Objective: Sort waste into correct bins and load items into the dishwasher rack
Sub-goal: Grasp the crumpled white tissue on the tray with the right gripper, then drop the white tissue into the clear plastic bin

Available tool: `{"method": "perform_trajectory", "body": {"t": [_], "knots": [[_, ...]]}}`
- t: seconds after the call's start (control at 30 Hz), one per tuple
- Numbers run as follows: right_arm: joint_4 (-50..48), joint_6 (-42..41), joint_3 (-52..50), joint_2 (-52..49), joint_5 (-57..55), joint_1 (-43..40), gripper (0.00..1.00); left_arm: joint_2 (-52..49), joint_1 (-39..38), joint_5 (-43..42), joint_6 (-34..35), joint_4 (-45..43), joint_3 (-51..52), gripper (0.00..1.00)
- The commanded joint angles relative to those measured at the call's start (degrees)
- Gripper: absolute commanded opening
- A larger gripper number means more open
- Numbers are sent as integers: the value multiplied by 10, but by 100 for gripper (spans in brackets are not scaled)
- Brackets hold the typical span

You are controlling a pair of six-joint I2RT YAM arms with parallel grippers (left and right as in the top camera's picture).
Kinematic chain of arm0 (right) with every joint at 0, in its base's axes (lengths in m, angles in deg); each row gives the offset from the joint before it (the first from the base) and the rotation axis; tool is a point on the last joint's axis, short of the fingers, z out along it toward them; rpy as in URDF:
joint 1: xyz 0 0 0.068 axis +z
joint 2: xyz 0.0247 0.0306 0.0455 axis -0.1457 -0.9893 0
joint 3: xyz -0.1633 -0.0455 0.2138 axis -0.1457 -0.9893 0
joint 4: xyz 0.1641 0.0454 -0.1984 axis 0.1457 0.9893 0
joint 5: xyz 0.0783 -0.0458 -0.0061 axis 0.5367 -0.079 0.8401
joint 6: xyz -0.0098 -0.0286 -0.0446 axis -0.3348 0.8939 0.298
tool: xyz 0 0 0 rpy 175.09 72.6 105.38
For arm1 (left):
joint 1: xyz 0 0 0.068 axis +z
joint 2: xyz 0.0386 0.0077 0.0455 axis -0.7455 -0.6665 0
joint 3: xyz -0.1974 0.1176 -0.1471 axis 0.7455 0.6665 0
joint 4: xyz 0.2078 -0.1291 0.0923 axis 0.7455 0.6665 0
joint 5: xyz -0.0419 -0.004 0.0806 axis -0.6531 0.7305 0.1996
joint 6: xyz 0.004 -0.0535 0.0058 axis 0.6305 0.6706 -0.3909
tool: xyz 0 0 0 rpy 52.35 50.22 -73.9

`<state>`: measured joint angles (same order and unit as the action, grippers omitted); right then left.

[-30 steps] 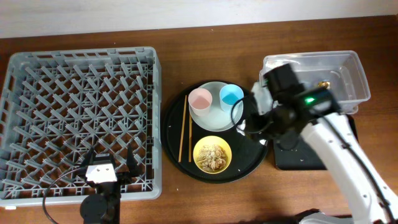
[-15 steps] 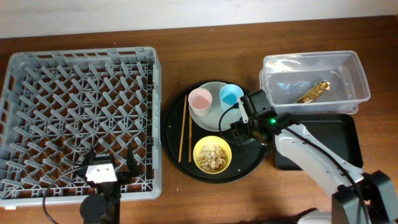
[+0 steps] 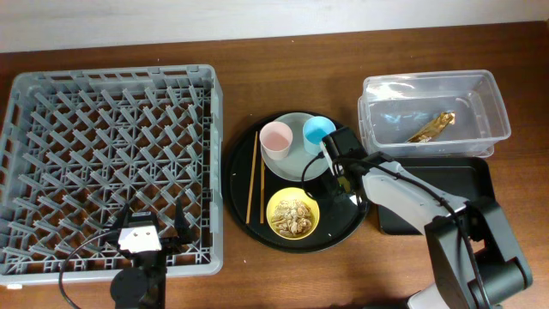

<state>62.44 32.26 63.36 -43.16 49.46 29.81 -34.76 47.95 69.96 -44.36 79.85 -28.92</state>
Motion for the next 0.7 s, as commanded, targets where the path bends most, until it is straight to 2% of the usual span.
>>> {"method": "perform_trajectory", "body": {"t": [0.0, 0.1, 0.2, 0.3, 0.37, 0.47, 0.57, 0.67], "knots": [[35, 2, 32, 23, 79, 3, 17, 2, -2, 4, -9, 0, 2, 99], [85, 2, 83, 49, 120, 3, 17, 2, -2, 4, -9, 0, 2, 99], [124, 2, 142, 79, 95, -3, 12, 2, -2, 4, -9, 0, 2, 99], [125, -4, 181, 93, 36, -31, 12, 2, -2, 4, -9, 0, 2, 99], [105, -41, 189, 93, -27, -70, 12, 2, -2, 4, -9, 0, 2, 99], [71, -75, 189, 87, -36, -136, 12, 2, -2, 4, -9, 0, 2, 99], [45, -109, 189, 68, -35, -203, 28, 2, -2, 4, -9, 0, 2, 99], [16, -115, 189, 40, 4, -246, 33, 2, -2, 4, -9, 0, 2, 99]]}}
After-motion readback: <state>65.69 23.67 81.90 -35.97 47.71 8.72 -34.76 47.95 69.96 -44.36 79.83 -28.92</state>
